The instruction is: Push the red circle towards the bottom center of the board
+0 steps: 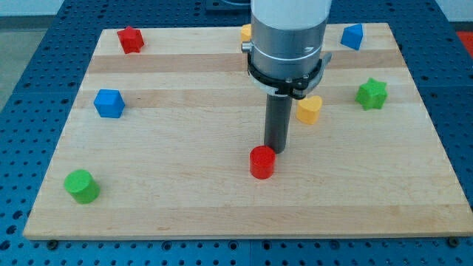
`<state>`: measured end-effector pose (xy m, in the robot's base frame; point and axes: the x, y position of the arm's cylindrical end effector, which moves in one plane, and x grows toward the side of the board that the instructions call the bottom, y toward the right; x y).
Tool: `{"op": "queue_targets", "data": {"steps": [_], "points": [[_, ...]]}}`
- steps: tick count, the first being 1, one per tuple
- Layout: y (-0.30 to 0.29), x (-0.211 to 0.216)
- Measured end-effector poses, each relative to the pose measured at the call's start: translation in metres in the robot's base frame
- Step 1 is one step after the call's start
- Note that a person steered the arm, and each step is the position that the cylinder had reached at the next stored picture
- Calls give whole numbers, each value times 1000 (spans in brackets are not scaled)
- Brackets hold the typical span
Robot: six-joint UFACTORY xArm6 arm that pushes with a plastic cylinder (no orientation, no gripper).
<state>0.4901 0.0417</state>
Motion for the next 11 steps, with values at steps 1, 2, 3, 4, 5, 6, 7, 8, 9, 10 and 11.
{"op": "queue_targets", "data": {"steps": [1,2,3,4,5,6,7,8,9,10,11], "points": [[-3,-6],[-3,-6],[-4,-5],[-8,-1],[-9,6],[-9,9],[-9,11],[-9,16],[-9,24],[-9,32],[-12,38]]}}
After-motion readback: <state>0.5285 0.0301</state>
